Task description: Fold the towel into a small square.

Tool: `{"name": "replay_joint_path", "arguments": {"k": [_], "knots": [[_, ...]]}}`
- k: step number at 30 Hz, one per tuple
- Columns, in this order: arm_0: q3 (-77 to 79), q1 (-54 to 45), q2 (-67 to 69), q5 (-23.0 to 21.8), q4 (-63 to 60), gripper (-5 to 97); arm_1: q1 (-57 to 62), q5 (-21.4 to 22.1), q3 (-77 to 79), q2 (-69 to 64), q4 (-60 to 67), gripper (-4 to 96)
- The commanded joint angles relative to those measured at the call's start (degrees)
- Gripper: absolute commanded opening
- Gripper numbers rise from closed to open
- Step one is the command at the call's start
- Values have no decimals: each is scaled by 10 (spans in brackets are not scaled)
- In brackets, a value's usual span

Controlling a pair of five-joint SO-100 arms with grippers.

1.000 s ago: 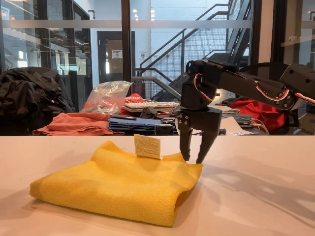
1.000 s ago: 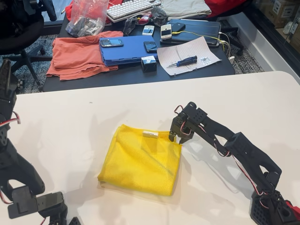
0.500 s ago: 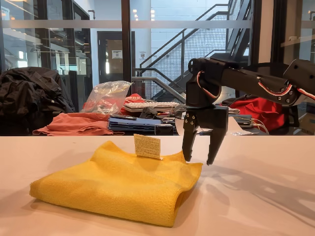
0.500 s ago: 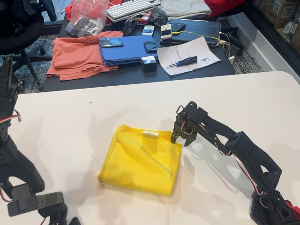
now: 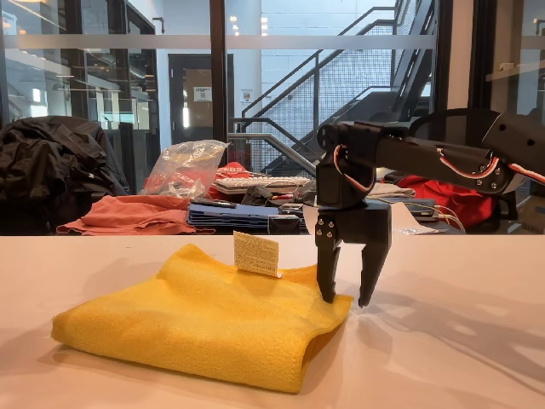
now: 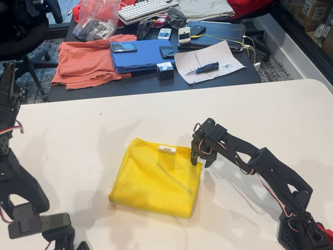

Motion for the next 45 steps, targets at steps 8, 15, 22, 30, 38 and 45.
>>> {"name": "replay_joint_path", "arguments": {"k": [8, 15, 22, 30, 38, 45], "knots": [[-7, -29, 17, 2, -62, 5, -2, 2, -8, 4, -3, 956], [-29, -37, 91, -4, -57, -2, -2, -4, -8, 0, -3, 956], [-31, -33, 100, -3, -69, -2, -2, -4, -6, 0, -3, 956], [-28, -30, 98, -5, -165, -2, -2, -4, -4, 1, 1, 956], [-30, -18, 97, -4, -189, -2, -2, -4, -2, -1, -2, 956], [-31, 17, 39, -4, -209, -1, -1, -5, -2, -1, -3, 956]]}}
